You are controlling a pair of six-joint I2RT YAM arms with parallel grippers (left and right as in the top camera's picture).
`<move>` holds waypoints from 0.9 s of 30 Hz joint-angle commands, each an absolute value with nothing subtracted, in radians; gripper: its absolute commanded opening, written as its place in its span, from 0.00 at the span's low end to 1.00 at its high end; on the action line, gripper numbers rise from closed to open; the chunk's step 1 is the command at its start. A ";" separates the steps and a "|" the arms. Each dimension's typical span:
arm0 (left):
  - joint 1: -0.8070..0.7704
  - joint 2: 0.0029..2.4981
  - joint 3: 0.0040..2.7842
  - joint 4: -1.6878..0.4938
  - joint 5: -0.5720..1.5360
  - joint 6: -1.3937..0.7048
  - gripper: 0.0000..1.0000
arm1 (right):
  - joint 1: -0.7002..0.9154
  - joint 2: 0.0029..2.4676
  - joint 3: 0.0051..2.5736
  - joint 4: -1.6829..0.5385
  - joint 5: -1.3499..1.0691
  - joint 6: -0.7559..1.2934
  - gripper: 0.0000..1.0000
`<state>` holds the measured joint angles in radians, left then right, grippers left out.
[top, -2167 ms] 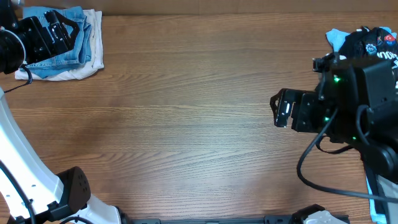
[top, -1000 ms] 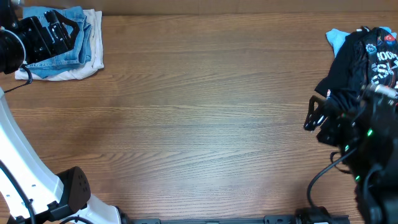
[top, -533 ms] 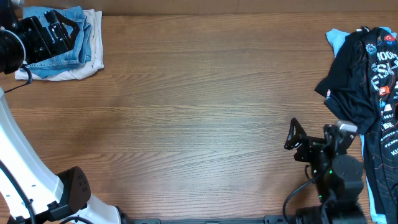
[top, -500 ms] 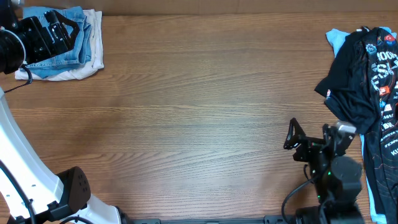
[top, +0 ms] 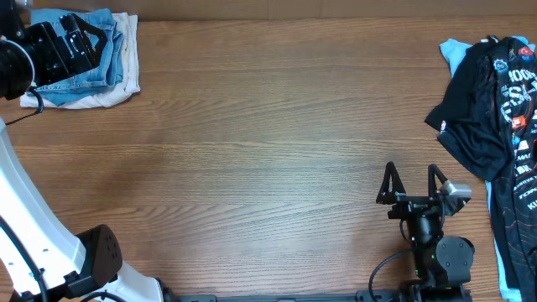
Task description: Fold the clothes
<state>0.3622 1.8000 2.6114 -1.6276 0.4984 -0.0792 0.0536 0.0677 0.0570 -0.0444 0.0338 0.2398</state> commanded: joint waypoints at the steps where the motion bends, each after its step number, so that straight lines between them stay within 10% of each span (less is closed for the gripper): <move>1: 0.366 1.797 2.615 -1.626 0.514 -0.083 1.00 | 0.023 0.004 0.023 -0.033 0.009 0.235 1.00; 27: 0.366 1.797 2.615 -1.626 0.514 -0.083 1.00 | -0.028 0.003 0.008 -0.081 -0.036 0.081 1.00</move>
